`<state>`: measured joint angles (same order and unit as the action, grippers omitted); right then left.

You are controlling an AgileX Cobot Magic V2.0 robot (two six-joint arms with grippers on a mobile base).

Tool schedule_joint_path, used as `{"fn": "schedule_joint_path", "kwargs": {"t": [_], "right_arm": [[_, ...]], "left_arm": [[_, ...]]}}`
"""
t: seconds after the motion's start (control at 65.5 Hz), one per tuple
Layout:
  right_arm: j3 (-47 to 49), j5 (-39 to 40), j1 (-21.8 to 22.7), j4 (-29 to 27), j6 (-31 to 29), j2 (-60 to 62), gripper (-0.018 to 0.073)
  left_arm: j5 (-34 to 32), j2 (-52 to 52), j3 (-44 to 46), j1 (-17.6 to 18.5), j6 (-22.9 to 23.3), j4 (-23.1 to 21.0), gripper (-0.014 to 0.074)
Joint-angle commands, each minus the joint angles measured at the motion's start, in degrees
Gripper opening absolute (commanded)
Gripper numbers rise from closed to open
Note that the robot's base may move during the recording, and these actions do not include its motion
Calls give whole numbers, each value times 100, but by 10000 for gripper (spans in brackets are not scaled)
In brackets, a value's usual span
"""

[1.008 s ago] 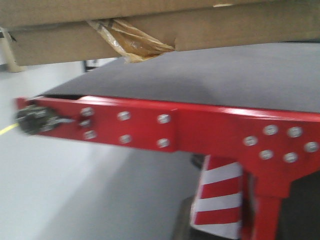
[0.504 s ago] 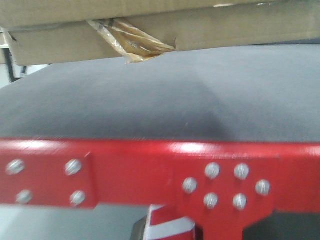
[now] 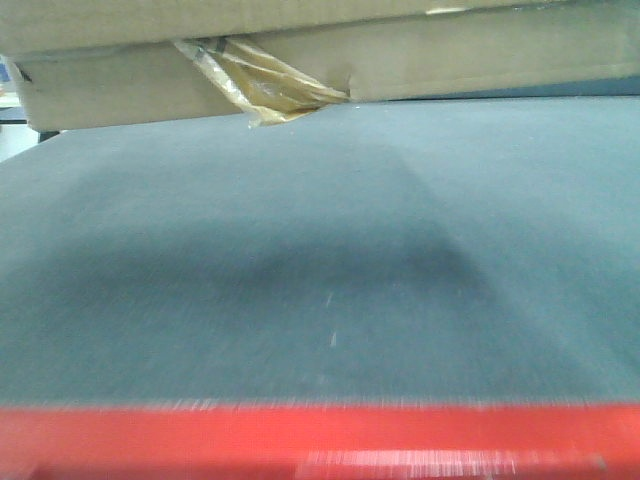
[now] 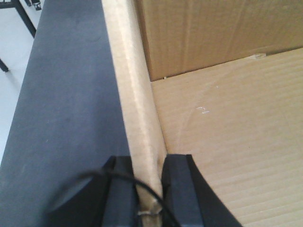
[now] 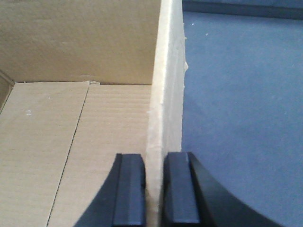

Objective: Grab carton from right shelf to conveyor
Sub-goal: 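Carry the carton over the grey conveyor belt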

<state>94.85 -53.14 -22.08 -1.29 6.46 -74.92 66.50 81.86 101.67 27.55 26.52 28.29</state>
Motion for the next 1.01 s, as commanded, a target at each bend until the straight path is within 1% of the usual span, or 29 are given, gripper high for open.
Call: {"fn": "schedule_joint_path", "kwargs": {"t": [0.0,0.992], "right_arm": [[27,215,40,228,-39,117,-64],[27,215,40,228,-39,117,-64]], "left_arm": [[127,-70,19,-44,-68,567,-21],[127,-70,19,-44,-68,567,-21]]}}
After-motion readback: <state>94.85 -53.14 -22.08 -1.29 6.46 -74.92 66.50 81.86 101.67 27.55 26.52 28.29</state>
